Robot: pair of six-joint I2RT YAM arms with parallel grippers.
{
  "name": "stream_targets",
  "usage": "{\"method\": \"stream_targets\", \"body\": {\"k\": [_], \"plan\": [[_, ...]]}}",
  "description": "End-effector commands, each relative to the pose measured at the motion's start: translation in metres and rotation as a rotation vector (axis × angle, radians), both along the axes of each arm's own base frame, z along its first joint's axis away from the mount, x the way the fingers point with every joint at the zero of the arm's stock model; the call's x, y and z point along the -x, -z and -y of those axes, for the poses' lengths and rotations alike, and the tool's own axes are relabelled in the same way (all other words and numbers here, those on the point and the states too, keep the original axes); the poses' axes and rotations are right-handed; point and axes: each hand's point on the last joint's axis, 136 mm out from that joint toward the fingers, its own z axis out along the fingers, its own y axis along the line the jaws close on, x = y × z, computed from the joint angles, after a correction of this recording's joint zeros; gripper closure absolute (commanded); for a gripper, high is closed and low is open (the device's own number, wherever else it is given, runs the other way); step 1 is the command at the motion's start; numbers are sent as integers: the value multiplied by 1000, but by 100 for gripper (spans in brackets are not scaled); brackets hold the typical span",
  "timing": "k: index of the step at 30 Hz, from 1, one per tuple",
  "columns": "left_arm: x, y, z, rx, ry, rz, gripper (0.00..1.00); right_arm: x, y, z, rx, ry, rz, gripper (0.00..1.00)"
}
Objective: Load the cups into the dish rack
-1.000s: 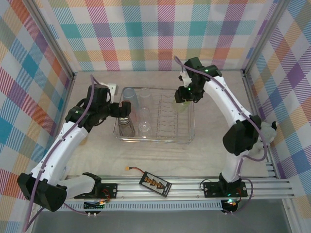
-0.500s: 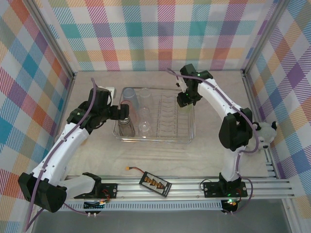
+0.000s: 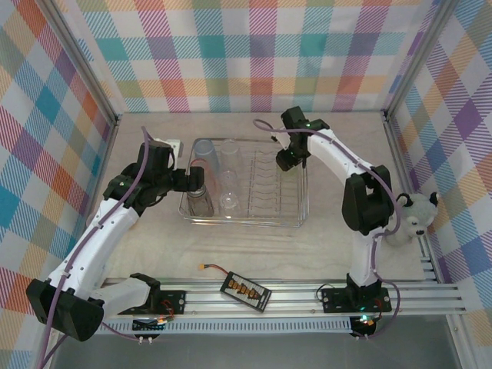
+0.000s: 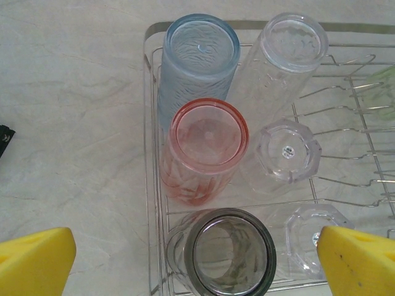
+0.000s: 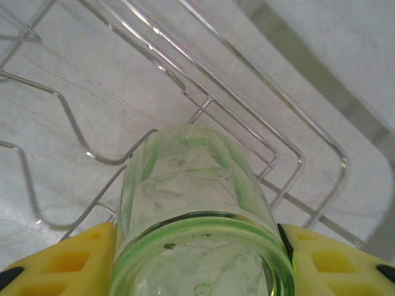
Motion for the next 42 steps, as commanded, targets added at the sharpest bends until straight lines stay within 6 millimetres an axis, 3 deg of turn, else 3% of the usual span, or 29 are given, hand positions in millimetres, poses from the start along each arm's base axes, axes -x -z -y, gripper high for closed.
{"method": "stream_targets", "body": {"k": [1, 10, 19, 24, 26, 30, 37, 42], "plan": [[4, 2, -5, -2, -5, 1, 0, -8, 9, 0, 44, -50, 17, 77], [7, 2, -6, 2, -7, -3, 0, -13, 20, 2, 79, -56, -4, 60], [8, 10, -21, -2, -122, -17, 0, -27, 12, 0, 106, -73, 22, 43], [8, 16, -27, 14, -182, -50, 0, -20, 14, -3, 91, -78, -21, 35], [7, 18, -35, 16, -241, -63, 0, -16, 15, -2, 87, -79, -44, 29], [10, 18, -55, -13, -345, -83, 0, -10, 11, -1, 82, -58, -68, 26], [20, 34, -98, -136, -529, -137, 0, 2, -23, -11, -26, 17, -99, 23], [27, 51, -118, -164, -613, -177, 0, 3, -44, -5, -26, 85, -90, 21]]}}
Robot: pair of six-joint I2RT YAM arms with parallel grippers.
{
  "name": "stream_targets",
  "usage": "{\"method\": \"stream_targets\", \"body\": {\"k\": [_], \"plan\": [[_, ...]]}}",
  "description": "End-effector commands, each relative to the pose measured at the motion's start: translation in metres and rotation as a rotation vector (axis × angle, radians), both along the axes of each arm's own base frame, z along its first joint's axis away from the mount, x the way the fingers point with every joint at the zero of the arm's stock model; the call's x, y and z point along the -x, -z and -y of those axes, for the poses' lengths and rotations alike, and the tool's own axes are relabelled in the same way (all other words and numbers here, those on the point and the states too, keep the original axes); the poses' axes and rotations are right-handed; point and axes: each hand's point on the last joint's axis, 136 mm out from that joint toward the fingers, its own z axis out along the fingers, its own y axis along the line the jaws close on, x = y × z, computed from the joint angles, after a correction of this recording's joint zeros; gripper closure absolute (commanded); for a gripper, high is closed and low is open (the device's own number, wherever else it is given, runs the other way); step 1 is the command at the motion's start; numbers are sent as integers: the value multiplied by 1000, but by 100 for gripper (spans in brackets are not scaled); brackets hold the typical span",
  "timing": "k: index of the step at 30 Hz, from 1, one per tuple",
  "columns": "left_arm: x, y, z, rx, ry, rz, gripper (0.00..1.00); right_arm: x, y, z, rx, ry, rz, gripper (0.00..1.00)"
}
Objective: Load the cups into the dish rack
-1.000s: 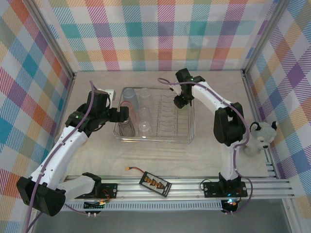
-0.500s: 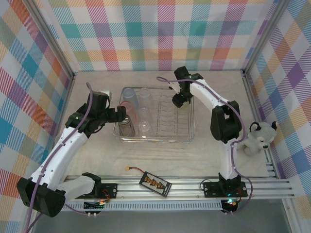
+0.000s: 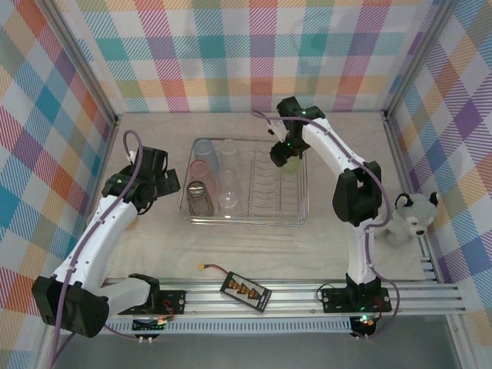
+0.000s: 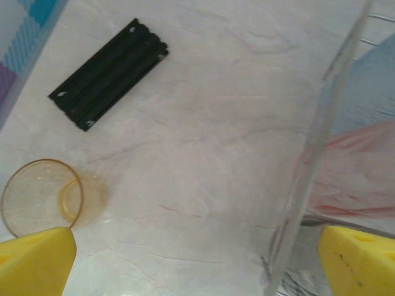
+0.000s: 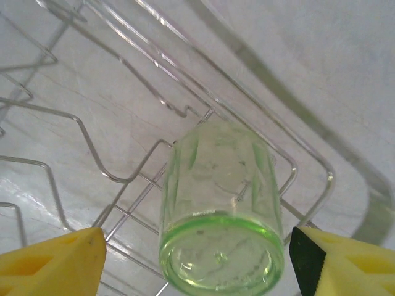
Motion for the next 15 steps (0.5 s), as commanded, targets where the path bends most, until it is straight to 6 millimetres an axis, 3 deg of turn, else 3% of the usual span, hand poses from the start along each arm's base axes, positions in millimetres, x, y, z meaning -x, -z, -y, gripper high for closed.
{"method": "stream_targets", "body": {"k": [1, 9, 15], "plan": [[11, 15, -24, -41, -105, -53, 0, 13, -22, 6, -6, 62, -22, 21], [16, 41, -45, -29, -210, -168, 0, 12, -59, 22, 34, 110, 66, 21], [25, 53, -62, -44, -284, -240, 2, 34, -98, 19, -104, 165, 125, 21]]}}
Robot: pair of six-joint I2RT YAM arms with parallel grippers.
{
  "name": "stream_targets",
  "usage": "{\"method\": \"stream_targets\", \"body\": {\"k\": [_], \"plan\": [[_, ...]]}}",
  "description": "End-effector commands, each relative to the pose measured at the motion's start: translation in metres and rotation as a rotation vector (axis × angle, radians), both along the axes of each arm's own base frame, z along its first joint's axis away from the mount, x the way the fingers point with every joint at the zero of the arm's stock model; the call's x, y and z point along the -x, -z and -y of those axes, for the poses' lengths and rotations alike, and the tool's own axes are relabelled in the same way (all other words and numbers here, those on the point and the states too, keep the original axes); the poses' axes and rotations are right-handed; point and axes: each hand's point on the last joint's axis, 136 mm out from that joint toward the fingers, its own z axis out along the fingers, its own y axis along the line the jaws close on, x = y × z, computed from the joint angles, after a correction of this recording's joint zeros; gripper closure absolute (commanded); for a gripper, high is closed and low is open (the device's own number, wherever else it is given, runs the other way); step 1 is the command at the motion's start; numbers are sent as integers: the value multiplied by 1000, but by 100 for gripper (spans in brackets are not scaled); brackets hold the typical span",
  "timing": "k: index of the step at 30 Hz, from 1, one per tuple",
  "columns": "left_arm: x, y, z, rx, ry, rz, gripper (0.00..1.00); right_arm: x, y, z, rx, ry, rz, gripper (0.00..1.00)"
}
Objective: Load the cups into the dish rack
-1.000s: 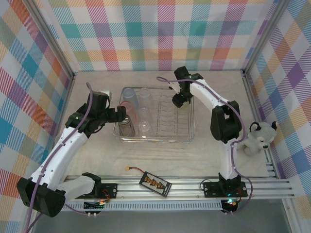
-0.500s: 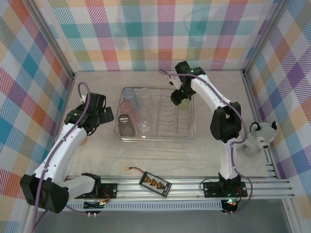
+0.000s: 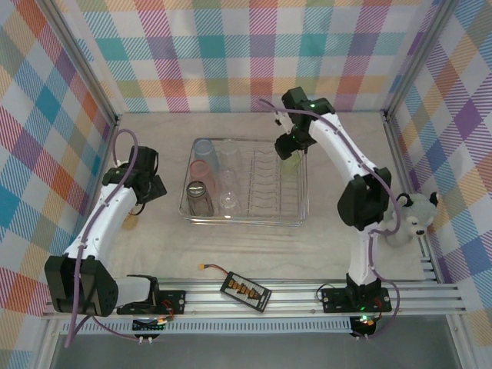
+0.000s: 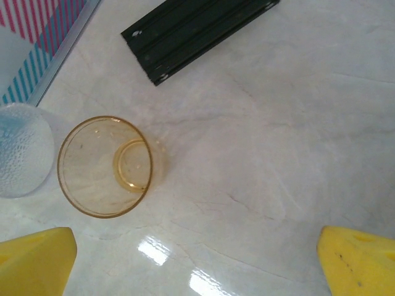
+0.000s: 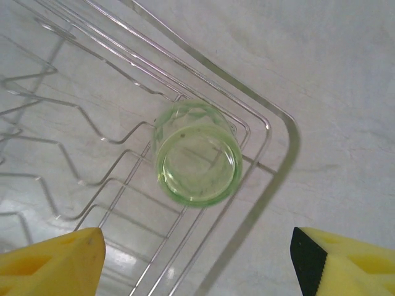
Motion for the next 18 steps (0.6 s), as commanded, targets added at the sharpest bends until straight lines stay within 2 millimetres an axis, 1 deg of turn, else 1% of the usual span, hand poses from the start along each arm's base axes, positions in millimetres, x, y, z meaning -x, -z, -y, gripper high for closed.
{"method": "stream_targets", "body": {"k": [1, 6, 9, 11, 14, 18], "plan": [[13, 8, -11, -28, -48, -64, 3, 24, -47, 0, -118, 45, 73, 21], [17, 19, -20, -49, -61, -97, 7, 55, -67, -8, -267, 63, 56, 23], [17, 33, -27, -5, -86, -128, 10, 70, -79, -9, -328, 73, 60, 23], [13, 43, -29, 32, -83, -138, 10, 78, -86, -9, -363, 77, 69, 23], [7, 49, -32, 54, -87, -137, 12, 88, -90, -11, -408, 85, 64, 24], [3, 55, -35, 77, -104, -142, 17, 94, -90, -14, -446, 101, 42, 24]]}}
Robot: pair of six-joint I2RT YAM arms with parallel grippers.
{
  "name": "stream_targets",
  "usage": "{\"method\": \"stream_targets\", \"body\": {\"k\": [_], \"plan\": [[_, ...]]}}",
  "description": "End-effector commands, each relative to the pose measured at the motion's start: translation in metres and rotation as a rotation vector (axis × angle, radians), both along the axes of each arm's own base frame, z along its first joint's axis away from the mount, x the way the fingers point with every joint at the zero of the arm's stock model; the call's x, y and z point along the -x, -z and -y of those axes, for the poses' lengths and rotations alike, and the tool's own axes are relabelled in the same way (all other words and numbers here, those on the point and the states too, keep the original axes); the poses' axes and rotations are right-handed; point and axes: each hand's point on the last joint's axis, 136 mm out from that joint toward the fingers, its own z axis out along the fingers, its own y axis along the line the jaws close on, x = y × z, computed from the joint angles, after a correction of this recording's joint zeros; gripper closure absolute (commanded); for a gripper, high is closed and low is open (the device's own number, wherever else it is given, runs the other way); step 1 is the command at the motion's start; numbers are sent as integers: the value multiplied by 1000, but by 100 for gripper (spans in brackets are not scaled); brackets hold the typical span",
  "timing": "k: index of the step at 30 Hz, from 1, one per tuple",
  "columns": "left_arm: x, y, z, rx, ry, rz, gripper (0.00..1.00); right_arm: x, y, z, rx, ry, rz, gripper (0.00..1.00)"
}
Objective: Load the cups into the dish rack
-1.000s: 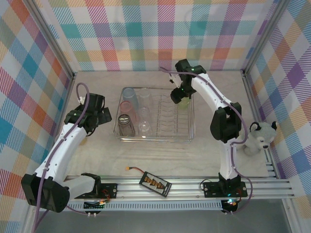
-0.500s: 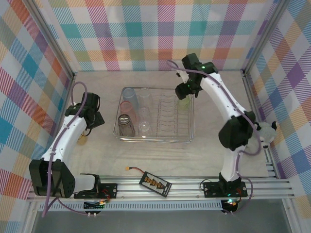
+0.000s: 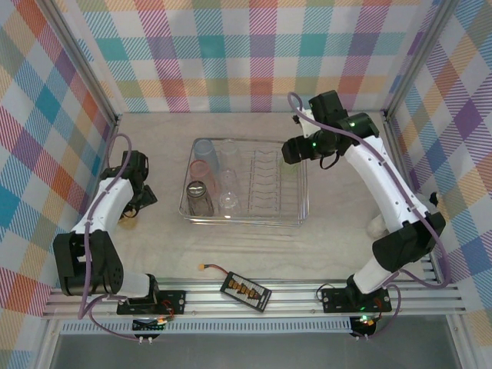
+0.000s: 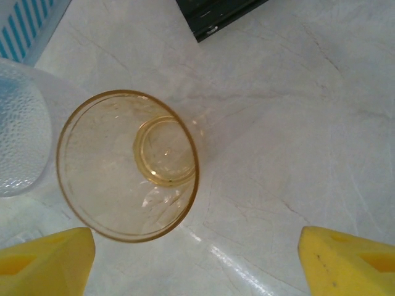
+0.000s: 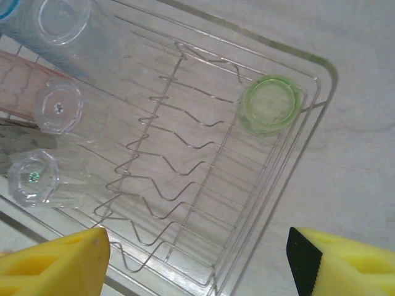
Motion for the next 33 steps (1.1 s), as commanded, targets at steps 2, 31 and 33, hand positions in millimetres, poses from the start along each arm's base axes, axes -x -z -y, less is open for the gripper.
{"method": "stream_targets", "body": {"k": [2, 31, 33], "plan": [[-4, 9, -5, 41, -19, -6, 21, 6, -8, -11, -94, 11, -14, 24], [-21, 34, -8, 176, -49, -54, 84, 30, -13, 1, -229, 148, 47, 45], [-22, 25, -4, 194, -21, -39, 98, 34, -18, 14, -216, 198, 96, 42]]}}
